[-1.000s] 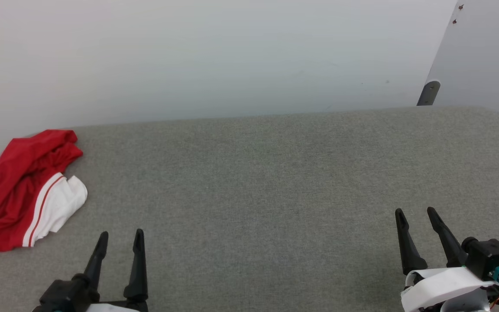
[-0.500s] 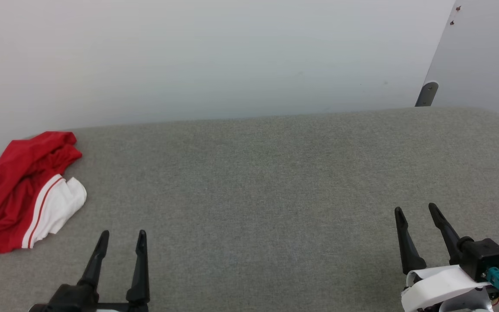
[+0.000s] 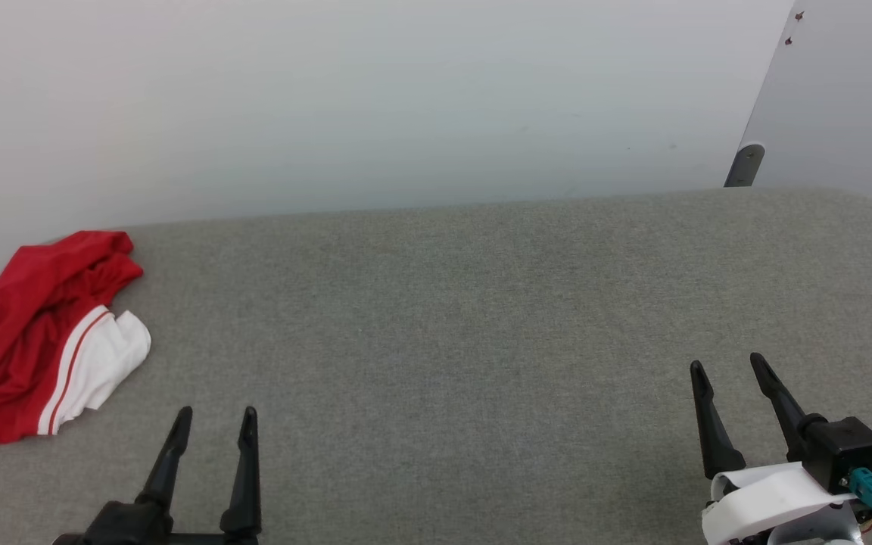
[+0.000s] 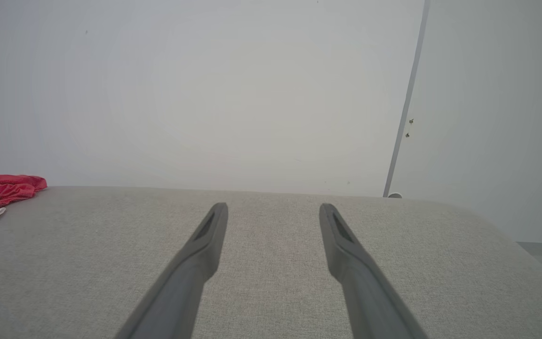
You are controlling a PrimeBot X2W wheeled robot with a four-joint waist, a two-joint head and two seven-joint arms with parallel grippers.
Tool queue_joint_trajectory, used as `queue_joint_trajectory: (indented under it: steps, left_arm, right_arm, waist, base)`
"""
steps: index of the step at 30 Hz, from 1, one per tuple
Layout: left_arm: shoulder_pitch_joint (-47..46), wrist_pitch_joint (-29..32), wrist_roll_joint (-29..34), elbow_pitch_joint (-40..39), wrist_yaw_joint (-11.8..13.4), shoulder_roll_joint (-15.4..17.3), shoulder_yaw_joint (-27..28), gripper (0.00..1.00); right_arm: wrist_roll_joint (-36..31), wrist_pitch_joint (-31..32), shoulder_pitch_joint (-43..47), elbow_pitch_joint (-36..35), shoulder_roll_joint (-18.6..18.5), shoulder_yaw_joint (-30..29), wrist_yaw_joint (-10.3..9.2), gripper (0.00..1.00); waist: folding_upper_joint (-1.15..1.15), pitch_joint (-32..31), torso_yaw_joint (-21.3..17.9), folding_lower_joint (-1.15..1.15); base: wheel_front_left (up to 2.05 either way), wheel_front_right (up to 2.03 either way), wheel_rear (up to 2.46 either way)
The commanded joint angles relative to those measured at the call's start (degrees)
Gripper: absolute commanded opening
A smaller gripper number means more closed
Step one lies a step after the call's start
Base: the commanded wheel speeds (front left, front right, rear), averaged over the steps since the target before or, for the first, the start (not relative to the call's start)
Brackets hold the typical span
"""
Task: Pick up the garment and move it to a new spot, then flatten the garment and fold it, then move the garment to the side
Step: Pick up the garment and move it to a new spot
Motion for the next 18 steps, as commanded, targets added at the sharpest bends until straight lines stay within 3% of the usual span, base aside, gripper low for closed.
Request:
queue_joint_trajectory:
  steps: [1,10,18]
  left_arm:
    - [0.49,-0.01,-0.38,0.13,-0.16,-0.09,0.14,1.00]
    - [-0.32,0.22,-1.19,1.52,-0.25,0.40,0.25,1.00]
    - [-1.73,2.32,-1.55,2.53,1.27,1.55,1.50,1.00]
  right_arm:
    - [-0.51,-0.36,-0.06,-0.06,0.13,-0.14,0.04,1.00]
    - [-0.20,-0.36,0.76,0.09,-0.06,-0.17,0.04,1.00]
    - [0.97,-0.16,1.52,0.42,-0.50,0.92,0.04,1.00]
  waist:
    - [0.00,-0.01,-0.01,0.00]
    - [0.00,-0.69,1.70,0.00]
    - [0.00,-2.61,9.66,0.00]
  base:
    - [0.00,0.00,0.00]
    - [0.00,0.00,0.00]
    - [0.00,0.00,0.00]
